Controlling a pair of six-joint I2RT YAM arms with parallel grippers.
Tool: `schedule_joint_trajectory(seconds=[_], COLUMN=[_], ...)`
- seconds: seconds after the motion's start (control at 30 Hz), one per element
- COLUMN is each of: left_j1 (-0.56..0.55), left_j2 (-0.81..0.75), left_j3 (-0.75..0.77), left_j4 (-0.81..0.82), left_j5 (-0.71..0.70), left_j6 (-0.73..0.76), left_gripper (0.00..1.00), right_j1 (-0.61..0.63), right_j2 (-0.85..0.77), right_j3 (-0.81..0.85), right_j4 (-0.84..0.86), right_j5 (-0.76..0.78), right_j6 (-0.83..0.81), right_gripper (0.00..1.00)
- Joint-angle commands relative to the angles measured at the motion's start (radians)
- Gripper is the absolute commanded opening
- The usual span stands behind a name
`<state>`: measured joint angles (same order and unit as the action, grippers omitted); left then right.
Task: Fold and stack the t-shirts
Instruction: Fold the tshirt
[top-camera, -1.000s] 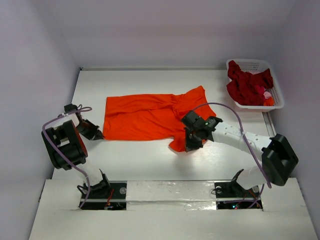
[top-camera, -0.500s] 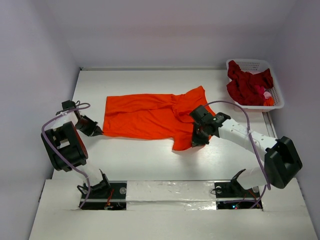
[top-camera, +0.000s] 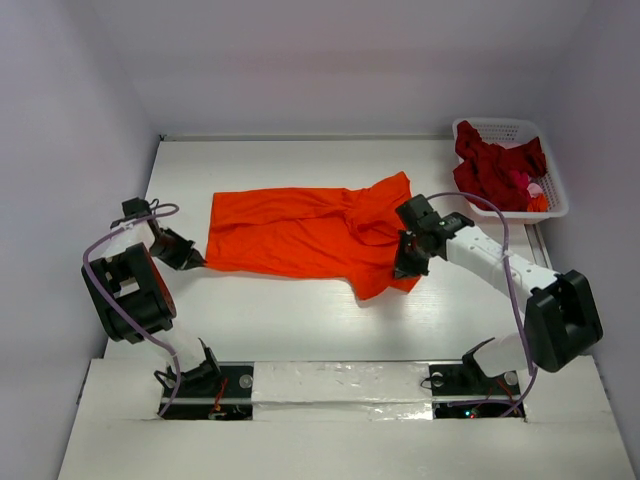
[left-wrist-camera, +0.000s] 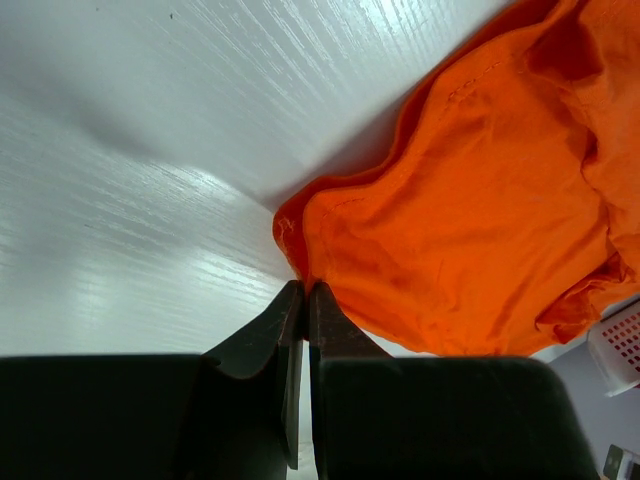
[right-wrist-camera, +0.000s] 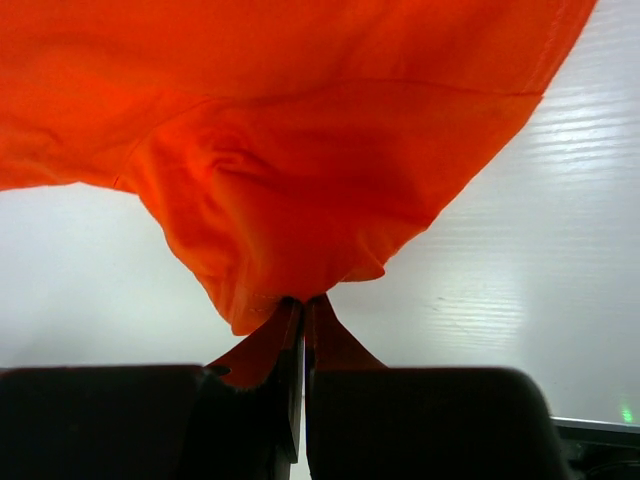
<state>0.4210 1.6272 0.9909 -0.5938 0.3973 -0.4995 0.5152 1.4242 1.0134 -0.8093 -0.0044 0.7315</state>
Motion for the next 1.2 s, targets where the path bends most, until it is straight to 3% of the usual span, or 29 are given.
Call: schedule_joint_trajectory(seconds=[0.0,1.17], left_j1=[0.004,0.004], left_j2=[-0.035,0.025], left_j3=[0.04,0.187], left_j4=[-0.018,-0.029], left_j5=[0.011,0.087], left_j6=[-0.008,-0.073], left_gripper=[0.0,0.0], right_j1=[-0.029,-0.145], right_j2=[0.015,0.157], right_j3=[0.048,0.292], right_j4=[-0.011,-0.065], right_j5=[-0.016,-0.04], right_j6=[-0.047,-0.147], right_gripper=[0.0,0.0])
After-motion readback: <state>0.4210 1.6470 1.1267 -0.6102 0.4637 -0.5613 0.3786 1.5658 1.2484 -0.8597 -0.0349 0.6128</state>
